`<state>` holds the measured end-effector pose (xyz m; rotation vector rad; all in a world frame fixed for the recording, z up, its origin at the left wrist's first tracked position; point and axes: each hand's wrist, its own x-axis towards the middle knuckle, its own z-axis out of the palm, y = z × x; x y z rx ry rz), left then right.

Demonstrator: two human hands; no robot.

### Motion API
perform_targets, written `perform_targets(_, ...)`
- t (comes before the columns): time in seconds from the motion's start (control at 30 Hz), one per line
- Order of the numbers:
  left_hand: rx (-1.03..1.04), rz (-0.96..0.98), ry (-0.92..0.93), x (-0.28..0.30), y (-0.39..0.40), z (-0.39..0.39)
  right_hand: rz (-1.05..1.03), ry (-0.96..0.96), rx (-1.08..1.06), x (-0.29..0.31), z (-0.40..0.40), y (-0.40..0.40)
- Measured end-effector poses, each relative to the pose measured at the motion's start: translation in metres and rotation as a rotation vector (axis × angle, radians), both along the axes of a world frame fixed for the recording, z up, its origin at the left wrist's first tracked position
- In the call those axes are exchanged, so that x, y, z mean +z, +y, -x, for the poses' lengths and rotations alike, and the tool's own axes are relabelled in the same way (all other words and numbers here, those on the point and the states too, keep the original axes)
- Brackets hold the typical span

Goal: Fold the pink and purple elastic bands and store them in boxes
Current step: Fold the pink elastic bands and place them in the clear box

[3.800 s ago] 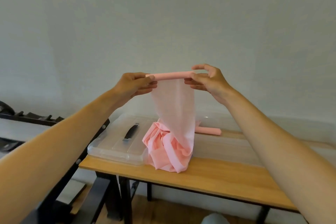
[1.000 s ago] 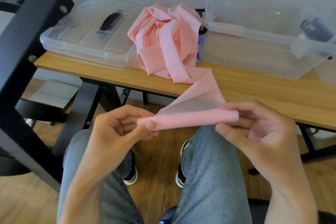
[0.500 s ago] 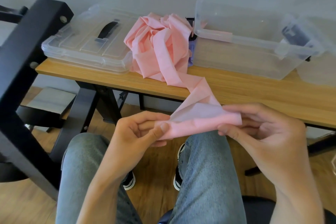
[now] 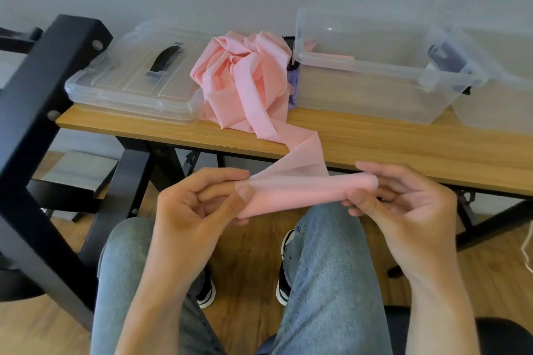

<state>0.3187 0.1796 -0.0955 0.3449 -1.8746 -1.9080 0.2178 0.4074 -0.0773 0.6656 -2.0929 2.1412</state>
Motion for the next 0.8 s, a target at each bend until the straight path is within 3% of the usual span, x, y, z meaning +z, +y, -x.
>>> perform_targets(0.17,-0.185,-0.044,-0.178,-0.007,-0.006,0.000,0.006,0.047,0.020,-0.001,0.003,0.000)
perform_targets(0.4,-0.088,-0.098,-0.065,-0.009,-0.013,-0.003,-0.017,-0.013,0.038,-0.002,0.004,-0.003)
perform_targets(0.67,-0.092,0.075,-0.080,-0.016,-0.018,-0.005,-0.228,-0.028,0.078,-0.001,0.000,-0.003)
perform_targets(0.8,-0.120,0.125,-0.092,-0.017,-0.017,-0.005,-0.226,-0.037,0.121,0.000,0.000,-0.005)
